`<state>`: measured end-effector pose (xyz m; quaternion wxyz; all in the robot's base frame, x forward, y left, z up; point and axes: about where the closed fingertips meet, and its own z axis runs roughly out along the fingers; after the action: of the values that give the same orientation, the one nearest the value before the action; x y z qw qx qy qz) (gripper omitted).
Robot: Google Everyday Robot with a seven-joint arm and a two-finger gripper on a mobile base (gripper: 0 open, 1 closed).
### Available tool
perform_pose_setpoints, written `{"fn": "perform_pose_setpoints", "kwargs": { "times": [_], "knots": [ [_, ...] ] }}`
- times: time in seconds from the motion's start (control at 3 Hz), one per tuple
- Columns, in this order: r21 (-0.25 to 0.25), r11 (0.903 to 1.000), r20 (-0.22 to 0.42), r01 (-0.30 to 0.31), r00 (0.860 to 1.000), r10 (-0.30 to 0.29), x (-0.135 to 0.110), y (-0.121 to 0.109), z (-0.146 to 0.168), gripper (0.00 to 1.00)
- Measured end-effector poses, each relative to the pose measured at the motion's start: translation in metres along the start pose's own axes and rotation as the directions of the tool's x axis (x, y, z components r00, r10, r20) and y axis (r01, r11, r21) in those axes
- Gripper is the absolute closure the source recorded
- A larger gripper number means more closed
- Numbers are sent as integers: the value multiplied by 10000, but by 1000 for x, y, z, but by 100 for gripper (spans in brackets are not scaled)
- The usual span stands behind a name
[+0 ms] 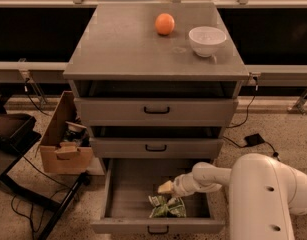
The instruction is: Place green jalapeno chip bag into bottom drawer
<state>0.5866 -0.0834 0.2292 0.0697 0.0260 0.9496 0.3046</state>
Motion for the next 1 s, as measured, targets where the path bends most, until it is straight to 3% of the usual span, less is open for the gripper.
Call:
{"fn": "perform_pose_setpoints", "kwargs": {
  "times": [0.33, 0.67, 1.0],
  "knots": [
    [0, 10000, 0, 0, 10000, 0, 0, 0, 0, 0],
    [82, 9995, -11, 302, 9995, -302, 7, 4, -22, 0],
    [680, 9968, 407, 416, 9982, -445, 18, 4, -87, 0]
  ]
}}
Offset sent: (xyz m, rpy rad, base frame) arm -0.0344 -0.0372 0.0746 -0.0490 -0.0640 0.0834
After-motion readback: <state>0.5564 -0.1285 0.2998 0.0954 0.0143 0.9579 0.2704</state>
